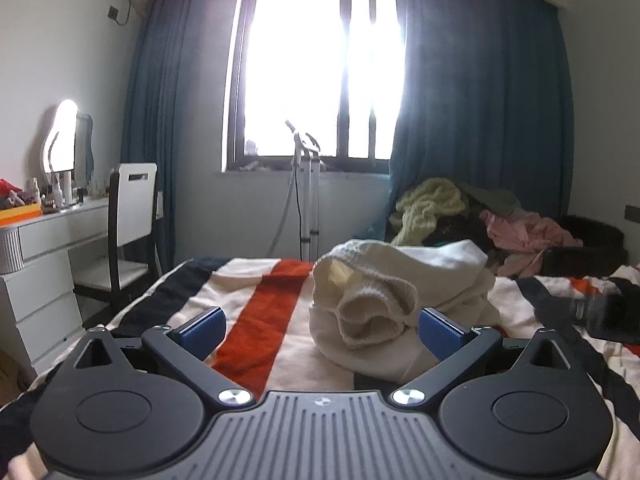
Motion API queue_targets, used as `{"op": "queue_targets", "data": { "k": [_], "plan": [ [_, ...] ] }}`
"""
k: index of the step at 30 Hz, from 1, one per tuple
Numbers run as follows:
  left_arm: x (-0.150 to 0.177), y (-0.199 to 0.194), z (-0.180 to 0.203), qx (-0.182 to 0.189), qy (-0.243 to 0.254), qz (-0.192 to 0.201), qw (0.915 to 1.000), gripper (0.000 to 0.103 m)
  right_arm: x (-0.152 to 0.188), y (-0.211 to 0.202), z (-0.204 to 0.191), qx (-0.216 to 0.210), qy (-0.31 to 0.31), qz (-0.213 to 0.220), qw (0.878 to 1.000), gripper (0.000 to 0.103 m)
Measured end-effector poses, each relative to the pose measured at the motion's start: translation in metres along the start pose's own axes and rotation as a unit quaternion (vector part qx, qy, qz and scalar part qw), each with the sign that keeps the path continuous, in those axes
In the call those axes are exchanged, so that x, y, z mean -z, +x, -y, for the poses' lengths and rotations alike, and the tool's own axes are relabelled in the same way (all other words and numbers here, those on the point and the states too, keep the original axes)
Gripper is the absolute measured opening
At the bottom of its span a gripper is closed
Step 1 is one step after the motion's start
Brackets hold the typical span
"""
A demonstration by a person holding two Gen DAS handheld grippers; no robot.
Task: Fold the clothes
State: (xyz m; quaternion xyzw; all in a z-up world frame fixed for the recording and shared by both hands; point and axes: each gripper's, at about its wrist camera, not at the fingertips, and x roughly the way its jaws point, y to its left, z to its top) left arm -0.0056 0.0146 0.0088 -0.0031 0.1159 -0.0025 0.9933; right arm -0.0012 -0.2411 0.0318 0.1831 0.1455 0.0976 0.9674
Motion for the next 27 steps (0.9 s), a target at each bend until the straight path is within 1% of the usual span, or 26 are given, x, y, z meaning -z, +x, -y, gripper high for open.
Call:
{"op": "queue_targets", "data": {
  "k": [1,2,4,6,9,10,12,13,14,15,16,17,19,21,22,23,25,27],
  "plan": [
    [-0.001,-0.001,-0.003,0.003,-0.003,0.001,1.0000,0.103,-0.008,0.002,0.002,-0.018,0.011,0.003,1.000,0.096],
    [-0.002,-0.001,-0.006,0.006,-0.007,0.002,1.0000,0.103,-0.015,0.005,0.000,-0.027,0.010,0.011,1.000,0.096],
    [-0.001,0.003,-0.015,0.012,-0.025,0.007,0.9996,0.103,-0.029,0.021,-0.008,-0.020,-0.017,0.018,0.999,0.096],
    [0.000,0.011,-0.024,0.015,-0.046,0.008,0.9988,0.103,-0.040,0.051,-0.015,-0.007,-0.032,0.003,0.999,0.096],
    [0.004,0.034,-0.042,0.000,-0.078,-0.012,0.9969,0.103,-0.048,0.113,-0.020,-0.006,-0.030,-0.035,0.999,0.096],
    [0.005,0.043,-0.048,-0.006,-0.088,-0.020,0.9959,0.103,-0.048,0.134,-0.021,0.003,-0.032,-0.045,0.998,0.096],
    [0.009,0.058,-0.059,-0.009,-0.110,-0.031,0.9934,0.103,-0.038,0.172,-0.019,0.038,-0.029,-0.068,0.997,0.096],
    [0.011,0.065,-0.064,-0.007,-0.123,-0.037,0.9917,0.103,-0.032,0.190,-0.018,0.055,-0.029,-0.079,0.995,0.095],
    [0.014,0.071,-0.069,0.004,-0.136,-0.041,0.9899,0.103,-0.026,0.205,-0.017,0.072,-0.032,-0.088,0.993,0.093],
    [0.018,0.078,-0.072,0.018,-0.145,-0.044,0.9883,0.103,-0.020,0.220,-0.016,0.086,-0.036,-0.100,0.991,0.084],
    [0.021,0.085,-0.074,0.027,-0.152,-0.050,0.9868,0.103,-0.015,0.234,-0.015,0.097,-0.041,-0.118,0.987,0.057],
    [0.024,0.091,-0.074,0.030,-0.156,-0.059,0.9856,0.103,-0.011,0.244,-0.014,0.112,-0.040,-0.131,0.984,0.051],
    [0.028,0.102,-0.074,0.041,-0.162,-0.075,0.9831,0.103,-0.008,0.256,-0.013,0.137,-0.035,-0.136,0.981,0.053],
    [0.031,0.108,-0.071,0.050,-0.159,-0.081,0.9827,0.103,-0.009,0.262,-0.013,0.144,-0.043,-0.134,0.980,0.050],
    [0.033,0.111,-0.069,0.054,-0.156,-0.084,0.9827,0.103,-0.011,0.262,-0.016,0.142,-0.050,-0.134,0.979,0.035],
    [0.034,0.112,-0.067,0.057,-0.152,-0.085,0.9831,0.103,-0.013,0.262,-0.018,0.141,-0.057,-0.134,0.979,0.011],
    [0.035,0.113,-0.065,0.062,-0.144,-0.082,0.9842,0.103,-0.020,0.251,-0.023,0.150,-0.075,-0.121,0.978,0.011],
    [0.035,0.114,-0.062,0.062,-0.139,-0.080,0.9851,0.103,-0.033,0.229,-0.025,0.141,-0.083,-0.099,0.982,0.011]
  ]
}}
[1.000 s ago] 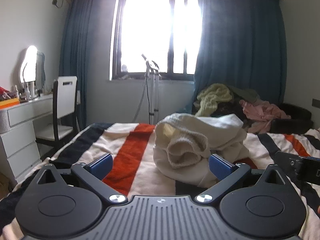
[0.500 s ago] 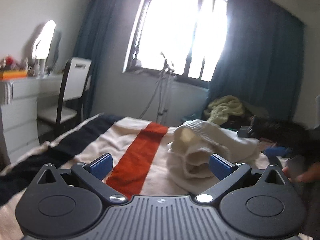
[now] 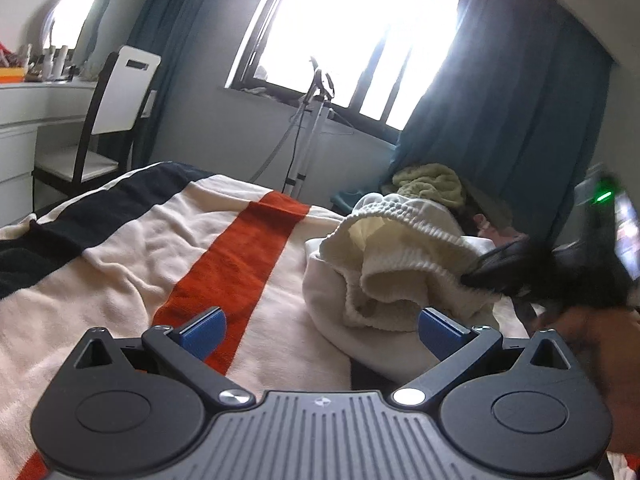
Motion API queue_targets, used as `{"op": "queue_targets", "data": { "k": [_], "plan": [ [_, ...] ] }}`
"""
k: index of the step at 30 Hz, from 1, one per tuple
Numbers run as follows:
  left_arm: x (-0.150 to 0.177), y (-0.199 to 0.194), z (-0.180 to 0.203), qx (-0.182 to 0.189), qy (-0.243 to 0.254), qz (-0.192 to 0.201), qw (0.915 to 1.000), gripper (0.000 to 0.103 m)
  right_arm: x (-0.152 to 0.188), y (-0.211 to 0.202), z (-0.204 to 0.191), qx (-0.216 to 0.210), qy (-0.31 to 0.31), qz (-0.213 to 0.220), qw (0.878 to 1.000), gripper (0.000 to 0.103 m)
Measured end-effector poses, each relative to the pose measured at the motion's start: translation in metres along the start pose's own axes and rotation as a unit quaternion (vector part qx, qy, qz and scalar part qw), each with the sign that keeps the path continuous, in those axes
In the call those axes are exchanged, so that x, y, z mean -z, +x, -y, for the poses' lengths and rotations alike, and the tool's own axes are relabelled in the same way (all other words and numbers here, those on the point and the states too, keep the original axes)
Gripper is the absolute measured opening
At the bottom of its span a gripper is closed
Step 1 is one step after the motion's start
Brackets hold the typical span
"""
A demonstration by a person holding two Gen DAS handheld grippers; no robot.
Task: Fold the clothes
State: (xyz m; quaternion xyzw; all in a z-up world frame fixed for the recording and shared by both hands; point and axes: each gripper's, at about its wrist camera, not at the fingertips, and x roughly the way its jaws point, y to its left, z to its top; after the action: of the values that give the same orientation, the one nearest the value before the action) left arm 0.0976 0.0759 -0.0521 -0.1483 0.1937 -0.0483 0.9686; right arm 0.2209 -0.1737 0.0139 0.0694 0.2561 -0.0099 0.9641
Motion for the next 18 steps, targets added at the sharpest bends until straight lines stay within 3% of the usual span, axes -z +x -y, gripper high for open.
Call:
{"op": "queue_targets", "data": {
  "k": [4,8,14,18],
  "plan": [
    [0.001,-0.004,0.005,0.001,0.008,0.002,1.0000,0.103,-0.018,-0.062,0.021,-0.006,-0.031,0.073,0.997,0.011],
    [0.006,-0.013,0.016,0.010,0.030,0.004,0.9995,0.103,-0.028,-0.135,0.049,-0.004,-0.063,0.154,0.986,0.011],
    [0.023,-0.024,0.046,0.039,0.094,-0.013,0.9947,0.103,-0.020,-0.219,0.120,-0.025,0.032,0.206,0.978,0.011],
    [0.039,-0.027,0.073,0.077,0.146,-0.041,0.9853,0.103,0.010,-0.243,0.150,-0.022,0.057,0.234,0.970,0.011]
  ]
}}
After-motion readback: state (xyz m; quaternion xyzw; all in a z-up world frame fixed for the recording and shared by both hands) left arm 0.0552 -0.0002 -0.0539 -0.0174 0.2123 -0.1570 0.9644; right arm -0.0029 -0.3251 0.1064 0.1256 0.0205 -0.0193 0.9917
